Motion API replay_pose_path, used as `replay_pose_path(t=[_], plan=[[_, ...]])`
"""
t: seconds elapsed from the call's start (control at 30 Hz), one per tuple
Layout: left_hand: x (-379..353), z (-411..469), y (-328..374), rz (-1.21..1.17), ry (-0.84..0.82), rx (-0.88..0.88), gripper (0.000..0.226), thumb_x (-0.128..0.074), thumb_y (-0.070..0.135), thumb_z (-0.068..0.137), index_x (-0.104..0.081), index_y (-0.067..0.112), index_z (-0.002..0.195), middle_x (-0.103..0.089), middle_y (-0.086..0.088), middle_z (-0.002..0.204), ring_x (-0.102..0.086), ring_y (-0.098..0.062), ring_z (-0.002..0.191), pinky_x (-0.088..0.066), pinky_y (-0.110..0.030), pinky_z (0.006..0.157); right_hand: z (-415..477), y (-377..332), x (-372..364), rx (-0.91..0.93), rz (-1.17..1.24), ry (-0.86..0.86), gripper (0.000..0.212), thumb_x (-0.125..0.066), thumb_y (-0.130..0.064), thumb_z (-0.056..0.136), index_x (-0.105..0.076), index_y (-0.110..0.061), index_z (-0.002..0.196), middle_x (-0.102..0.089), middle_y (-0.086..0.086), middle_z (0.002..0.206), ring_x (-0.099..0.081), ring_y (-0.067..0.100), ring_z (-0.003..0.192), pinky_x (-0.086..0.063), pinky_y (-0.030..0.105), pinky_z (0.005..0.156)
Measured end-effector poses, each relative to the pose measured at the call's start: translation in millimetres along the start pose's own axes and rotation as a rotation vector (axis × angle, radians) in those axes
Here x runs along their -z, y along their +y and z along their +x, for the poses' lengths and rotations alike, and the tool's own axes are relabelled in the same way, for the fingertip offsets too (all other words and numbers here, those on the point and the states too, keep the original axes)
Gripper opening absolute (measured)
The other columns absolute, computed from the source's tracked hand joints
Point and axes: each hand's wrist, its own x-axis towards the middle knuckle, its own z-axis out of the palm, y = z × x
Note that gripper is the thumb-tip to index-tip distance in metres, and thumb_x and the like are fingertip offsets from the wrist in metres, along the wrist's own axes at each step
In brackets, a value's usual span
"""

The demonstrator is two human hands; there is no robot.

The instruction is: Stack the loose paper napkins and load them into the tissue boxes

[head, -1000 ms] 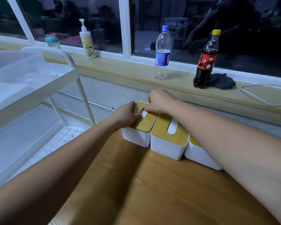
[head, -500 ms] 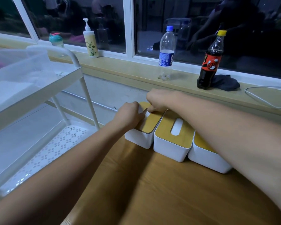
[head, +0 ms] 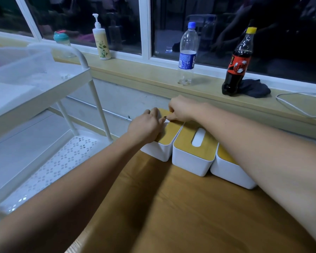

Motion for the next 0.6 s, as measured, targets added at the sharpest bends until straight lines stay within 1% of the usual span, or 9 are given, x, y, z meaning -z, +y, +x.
replay_pose_path(t=[0.07,0.13,0.2,0.27,0.3,0.37,0.43,0.5,0.6], plan=[[7.1,4.8,1.9,-0.037,-0.081,0.045,0.052,-0.042,0.051,0.113,-0.05,0.004,0.135,-0.059,-0.022,0.127,-0.061,-0.042,0.118,-0.048,-0.047,0.087,-2.1,-1.2,-0.3,-0.002,0.026,-0.003,0.041,-0.07,-0.048,0.098,-0.07,-0.007,0.091,-0.066,0.012,0.086,-0.064,0.036,0.082,-0.049,0.039,0.067],[9.4,11.7,3.8,-0.065,-0.142,0.092,0.06,-0.04,0.053,0.112,-0.042,0.008,0.151,-0.053,-0.022,0.147,-0.057,-0.041,0.133,-0.049,-0.049,0.102,-6.7,-1.3,-4.1,-0.018,0.063,0.004,0.045,-0.059,-0.047,0.106,-0.072,-0.005,0.095,-0.067,0.016,0.091,-0.062,0.036,0.087,-0.041,0.037,0.068],[8.3,14.4,5.4,-0.097,-0.182,0.095,0.071,-0.034,0.055,0.113,-0.024,0.012,0.168,-0.033,-0.016,0.171,-0.037,-0.035,0.155,-0.038,-0.053,0.122,-12.0,-0.5,-12.6,-0.037,0.08,0.005,0.047,-0.045,-0.043,0.113,-0.072,-0.005,0.106,-0.07,0.022,0.11,-0.064,0.038,0.104,-0.043,0.037,0.078],[3.6,12.5,5.2,-0.095,-0.19,0.072,0.077,-0.026,0.058,0.113,-0.012,0.01,0.172,-0.016,-0.011,0.179,-0.016,-0.027,0.165,-0.023,-0.051,0.131,-18.3,0.1,-22.2,-0.044,0.065,0.037,0.046,-0.037,-0.04,0.115,-0.07,-0.008,0.118,-0.069,0.023,0.126,-0.063,0.04,0.12,-0.046,0.04,0.089],[-0.3,12.0,4.2,-0.087,-0.189,0.07,0.077,-0.023,0.059,0.114,-0.01,0.01,0.172,-0.011,-0.009,0.181,-0.01,-0.024,0.167,-0.017,-0.048,0.133,-19.5,2.0,-28.1,-0.041,0.048,0.062,0.045,-0.034,-0.039,0.116,-0.068,-0.01,0.123,-0.068,0.022,0.129,-0.061,0.04,0.123,-0.047,0.041,0.092],[-4.5,10.2,3.7,-0.086,-0.176,0.094,0.076,-0.02,0.059,0.114,-0.008,0.012,0.172,-0.006,-0.007,0.181,-0.006,-0.021,0.167,-0.011,-0.042,0.134,-20.0,6.6,-38.9,-0.042,0.025,0.106,0.041,-0.031,-0.038,0.117,-0.064,-0.015,0.125,-0.068,0.019,0.128,-0.061,0.04,0.121,-0.048,0.043,0.091],[-6.1,7.2,6.9,-0.084,-0.158,0.108,0.075,-0.019,0.058,0.114,-0.008,0.014,0.173,-0.005,-0.005,0.182,-0.009,-0.021,0.167,-0.012,-0.041,0.133,-20.8,8.4,-44.5,-0.055,-0.003,0.142,0.038,-0.031,-0.038,0.116,-0.063,-0.019,0.122,-0.069,0.018,0.125,-0.063,0.04,0.115,-0.047,0.043,0.084],[-5.5,5.3,7.7,-0.106,-0.171,0.107,0.074,-0.021,0.058,0.114,-0.01,0.015,0.173,-0.007,-0.005,0.181,-0.013,-0.024,0.166,-0.015,-0.042,0.131,-21.7,6.3,-46.2,-0.052,-0.049,0.154,0.035,-0.031,-0.035,0.116,-0.062,-0.021,0.124,-0.069,0.016,0.124,-0.064,0.04,0.115,-0.041,0.041,0.08],[-6.3,8.5,6.7,-0.109,-0.169,0.098,0.075,-0.024,0.06,0.113,-0.014,0.016,0.173,-0.01,-0.005,0.181,-0.019,-0.027,0.165,-0.019,-0.044,0.13,-30.8,-2.3,-32.7,-0.067,-0.108,0.134,0.035,-0.032,-0.033,0.116,-0.061,-0.022,0.13,-0.069,0.013,0.132,-0.062,0.037,0.125,-0.041,0.041,0.089]])
